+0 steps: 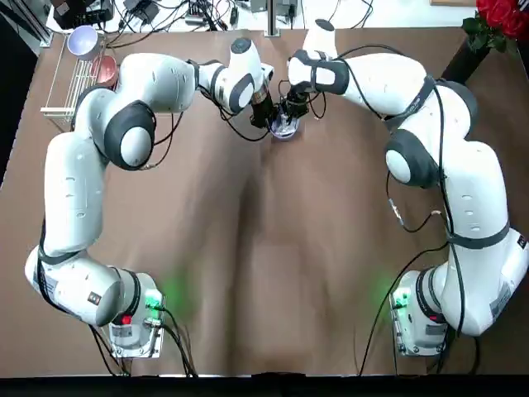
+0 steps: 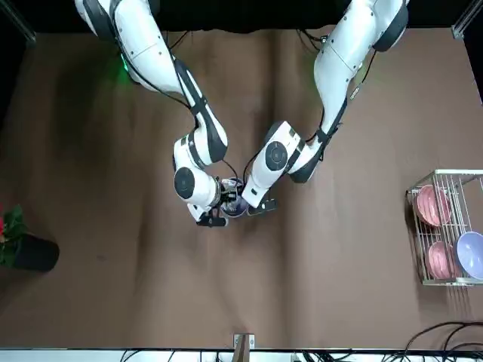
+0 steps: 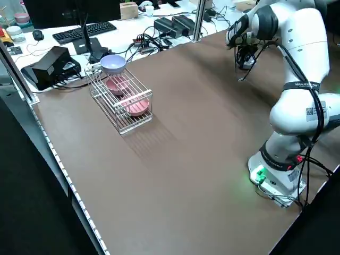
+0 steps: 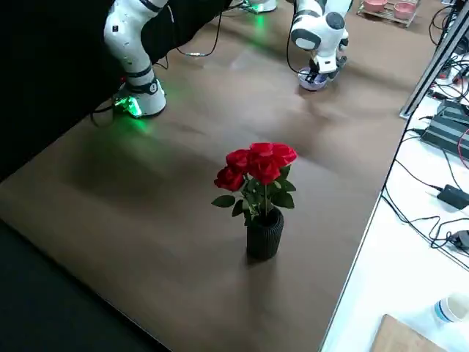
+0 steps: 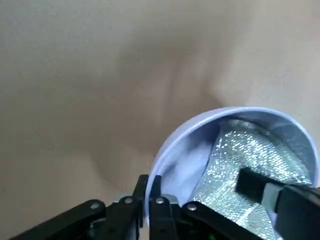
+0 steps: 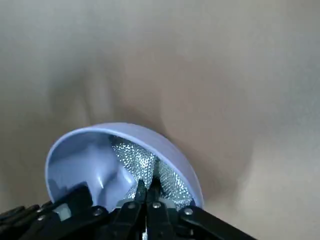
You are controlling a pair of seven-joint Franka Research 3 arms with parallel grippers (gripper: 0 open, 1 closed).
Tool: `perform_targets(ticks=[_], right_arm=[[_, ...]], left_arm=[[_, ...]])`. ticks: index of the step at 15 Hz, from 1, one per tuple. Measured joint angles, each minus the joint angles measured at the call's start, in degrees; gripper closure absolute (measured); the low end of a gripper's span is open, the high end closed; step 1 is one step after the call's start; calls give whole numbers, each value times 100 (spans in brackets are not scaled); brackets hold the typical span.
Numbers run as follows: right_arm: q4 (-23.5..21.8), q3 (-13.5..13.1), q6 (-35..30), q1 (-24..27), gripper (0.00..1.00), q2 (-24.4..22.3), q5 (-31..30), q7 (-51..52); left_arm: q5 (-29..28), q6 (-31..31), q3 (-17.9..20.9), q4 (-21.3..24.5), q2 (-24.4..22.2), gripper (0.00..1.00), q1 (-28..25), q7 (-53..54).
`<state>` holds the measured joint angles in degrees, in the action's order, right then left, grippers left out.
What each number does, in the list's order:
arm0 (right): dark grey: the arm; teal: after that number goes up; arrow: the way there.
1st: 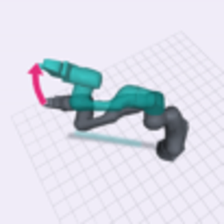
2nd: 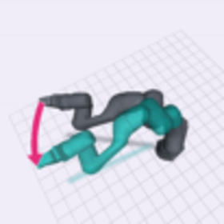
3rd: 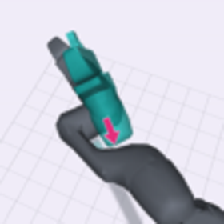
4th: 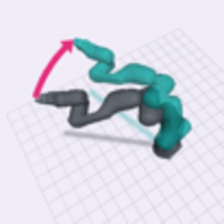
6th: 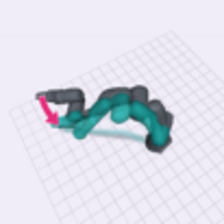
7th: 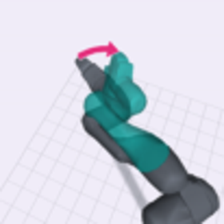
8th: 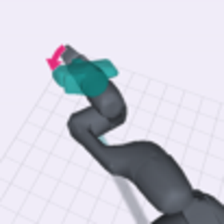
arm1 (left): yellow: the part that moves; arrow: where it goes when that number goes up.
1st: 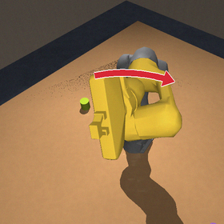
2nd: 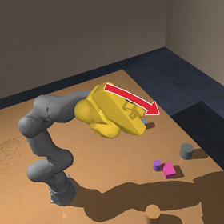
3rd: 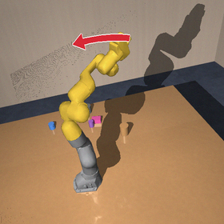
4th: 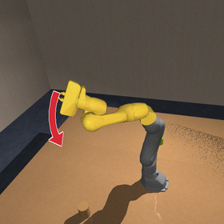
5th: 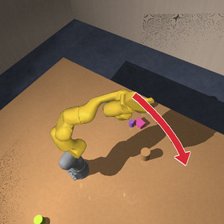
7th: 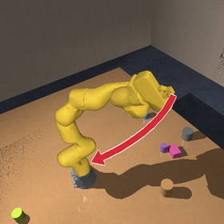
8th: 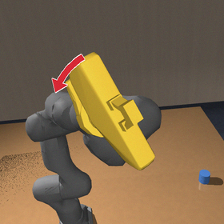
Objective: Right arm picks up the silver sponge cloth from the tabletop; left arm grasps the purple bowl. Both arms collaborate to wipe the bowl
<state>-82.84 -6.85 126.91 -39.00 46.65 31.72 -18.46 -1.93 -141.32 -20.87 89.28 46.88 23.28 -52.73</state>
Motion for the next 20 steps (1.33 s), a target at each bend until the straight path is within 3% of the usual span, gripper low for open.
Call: perform_targets(ticks=[12, 20], right_arm=[[193, 17, -71, 60, 98, 19, 48, -24], [214, 19, -507, 20, 98, 150, 47, -23]], left_arm=[[0, -24, 6, -10, 8, 95, 0, -1], [-1, -11, 5, -9, 8, 95, 0, -1]])
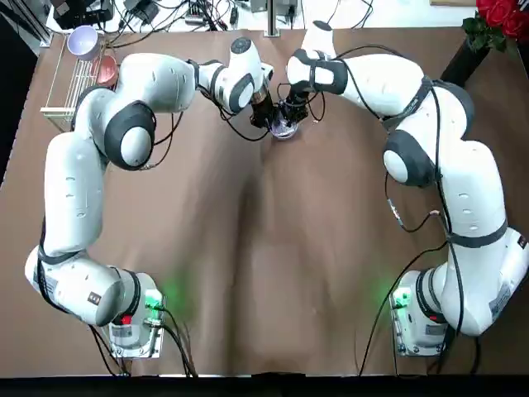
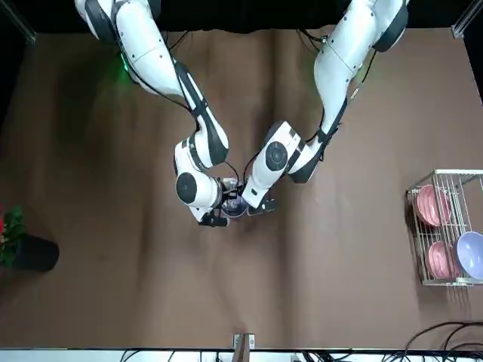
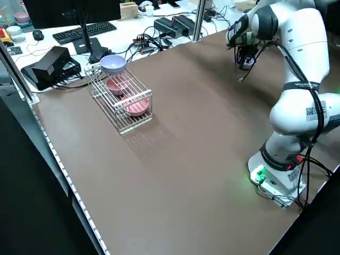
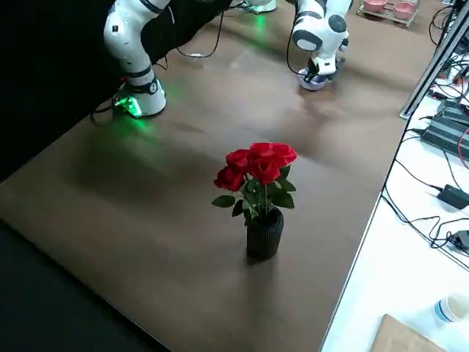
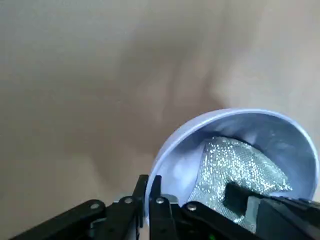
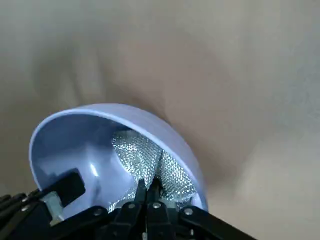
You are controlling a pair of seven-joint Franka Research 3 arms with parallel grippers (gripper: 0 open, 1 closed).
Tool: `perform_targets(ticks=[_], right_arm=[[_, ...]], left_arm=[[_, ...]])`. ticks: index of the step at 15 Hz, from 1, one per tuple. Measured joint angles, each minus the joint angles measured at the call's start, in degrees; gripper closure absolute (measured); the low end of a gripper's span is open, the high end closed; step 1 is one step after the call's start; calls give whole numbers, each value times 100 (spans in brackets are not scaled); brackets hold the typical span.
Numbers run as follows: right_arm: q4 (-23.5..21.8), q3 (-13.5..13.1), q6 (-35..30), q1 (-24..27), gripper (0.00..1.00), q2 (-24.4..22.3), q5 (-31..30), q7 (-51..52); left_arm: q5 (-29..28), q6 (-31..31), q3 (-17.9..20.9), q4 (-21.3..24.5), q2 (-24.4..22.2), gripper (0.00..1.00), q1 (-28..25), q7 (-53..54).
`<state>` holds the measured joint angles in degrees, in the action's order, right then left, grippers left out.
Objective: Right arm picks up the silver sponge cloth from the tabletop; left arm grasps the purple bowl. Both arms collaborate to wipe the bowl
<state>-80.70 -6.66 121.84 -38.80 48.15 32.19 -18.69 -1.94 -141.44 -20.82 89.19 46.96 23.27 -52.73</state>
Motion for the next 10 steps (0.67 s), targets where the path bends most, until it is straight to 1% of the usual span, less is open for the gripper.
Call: perform_targets(ticks=[5, 10], right_arm=[[44, 11, -184, 25, 98, -1, 47, 1], [376, 44, -1161, 256, 98, -44, 125, 1]], left_arm=[[0, 6, 0, 1, 0, 95, 0, 0], [0, 9, -14, 3, 1, 95, 36, 0]])
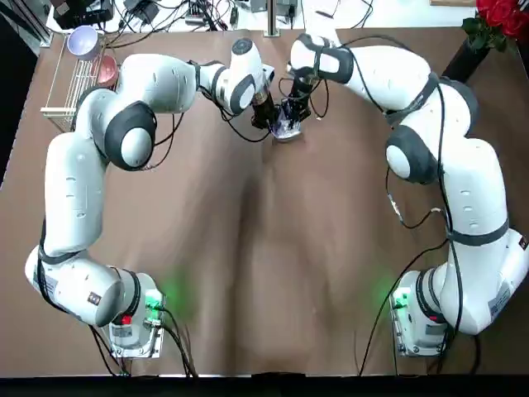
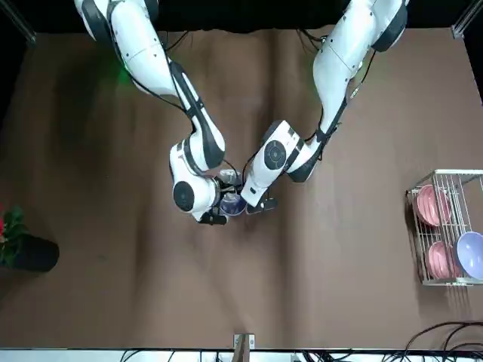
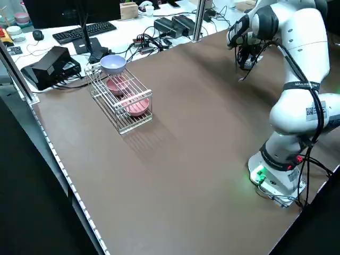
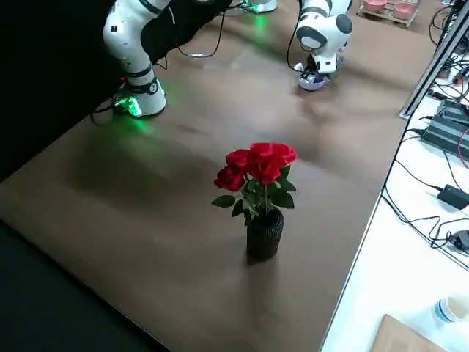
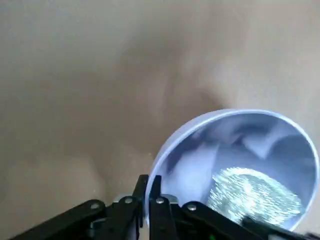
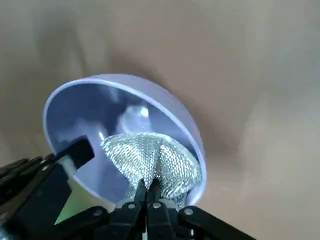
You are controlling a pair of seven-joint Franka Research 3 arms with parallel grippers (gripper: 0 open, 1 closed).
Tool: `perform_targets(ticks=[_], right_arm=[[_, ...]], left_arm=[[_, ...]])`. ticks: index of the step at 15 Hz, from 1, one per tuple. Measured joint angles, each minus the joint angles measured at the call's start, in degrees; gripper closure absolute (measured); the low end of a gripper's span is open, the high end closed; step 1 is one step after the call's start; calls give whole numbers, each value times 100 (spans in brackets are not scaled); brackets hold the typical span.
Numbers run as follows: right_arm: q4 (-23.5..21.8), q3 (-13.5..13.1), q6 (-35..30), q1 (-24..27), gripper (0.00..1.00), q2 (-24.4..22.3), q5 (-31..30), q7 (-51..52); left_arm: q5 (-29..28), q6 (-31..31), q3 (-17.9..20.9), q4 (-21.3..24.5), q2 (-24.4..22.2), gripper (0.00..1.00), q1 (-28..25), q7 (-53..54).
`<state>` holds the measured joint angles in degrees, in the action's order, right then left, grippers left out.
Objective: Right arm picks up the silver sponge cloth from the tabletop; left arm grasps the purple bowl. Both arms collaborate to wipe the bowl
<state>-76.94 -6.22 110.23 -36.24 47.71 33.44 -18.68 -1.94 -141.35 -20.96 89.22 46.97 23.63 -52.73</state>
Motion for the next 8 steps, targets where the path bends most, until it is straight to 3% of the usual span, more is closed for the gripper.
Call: perform_targets(ticks=[5, 8], right_arm=[[91, 20, -489, 299, 98, -206, 10, 11], [223, -22, -1033, 724, 98, -371, -10, 66]], left_arm=[[0, -5, 16, -9, 0, 95, -1, 0], [-2, -4, 67, -39, -2, 95, -27, 0]])
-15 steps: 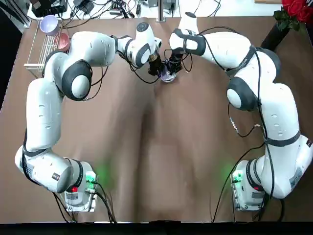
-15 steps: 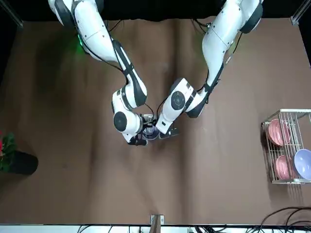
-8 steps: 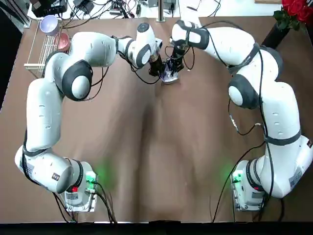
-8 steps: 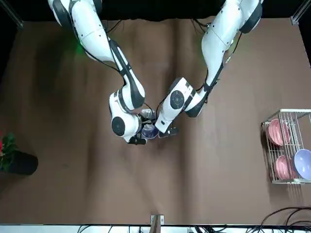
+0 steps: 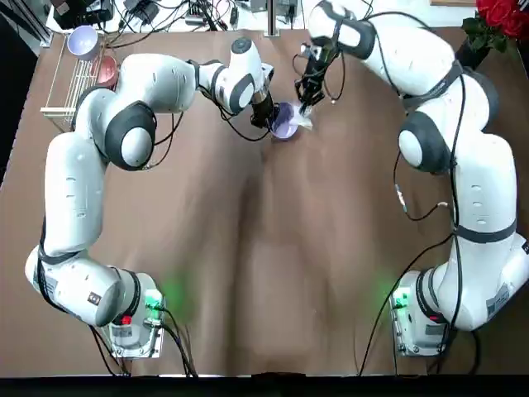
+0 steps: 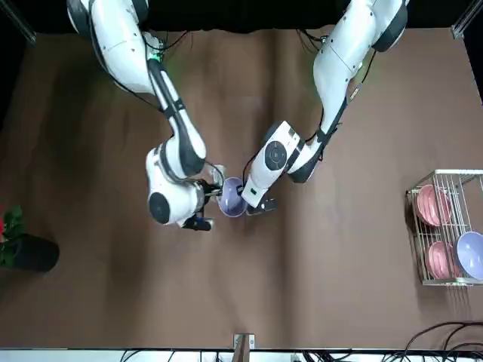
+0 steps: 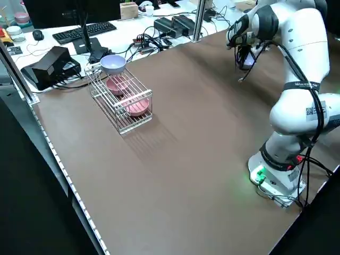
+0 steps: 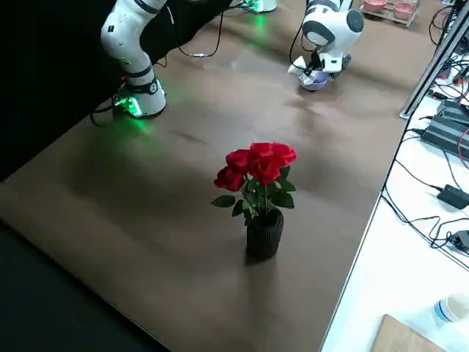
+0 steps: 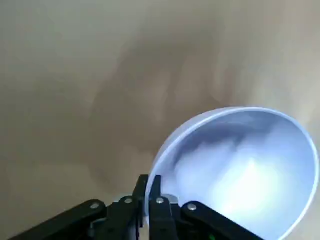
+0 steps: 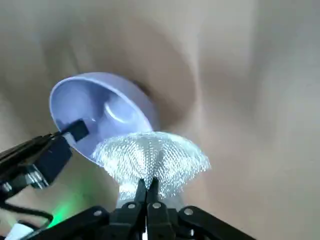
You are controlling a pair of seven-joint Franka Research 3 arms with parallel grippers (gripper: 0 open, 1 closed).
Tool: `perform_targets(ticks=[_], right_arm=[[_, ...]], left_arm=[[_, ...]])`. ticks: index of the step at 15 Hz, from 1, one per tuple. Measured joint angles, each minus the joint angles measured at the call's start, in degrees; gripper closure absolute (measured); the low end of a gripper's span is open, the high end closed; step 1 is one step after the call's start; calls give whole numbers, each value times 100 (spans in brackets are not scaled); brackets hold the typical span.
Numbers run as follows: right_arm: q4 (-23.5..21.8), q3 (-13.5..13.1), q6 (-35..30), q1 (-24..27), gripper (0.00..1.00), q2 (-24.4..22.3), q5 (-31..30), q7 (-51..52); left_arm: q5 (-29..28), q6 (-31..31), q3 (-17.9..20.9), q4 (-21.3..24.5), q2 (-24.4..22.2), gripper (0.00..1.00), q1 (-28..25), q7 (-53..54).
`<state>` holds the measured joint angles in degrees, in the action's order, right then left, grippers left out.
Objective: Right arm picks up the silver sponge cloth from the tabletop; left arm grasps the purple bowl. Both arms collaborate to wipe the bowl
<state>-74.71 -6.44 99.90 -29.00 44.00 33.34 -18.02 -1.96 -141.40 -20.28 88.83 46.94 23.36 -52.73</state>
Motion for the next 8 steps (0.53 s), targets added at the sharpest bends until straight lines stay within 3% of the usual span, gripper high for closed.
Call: perform_targets(ticks=[4, 8], right_arm=[[52, -91, -243, 699, 98, -109, -374, 224], [31, -114, -296, 1506, 98, -108, -1027, 867]], left_arm=[[-209, 155, 43, -43, -124, 95, -317, 2], [-261, 947, 44, 8, -655, 95, -903, 462]])
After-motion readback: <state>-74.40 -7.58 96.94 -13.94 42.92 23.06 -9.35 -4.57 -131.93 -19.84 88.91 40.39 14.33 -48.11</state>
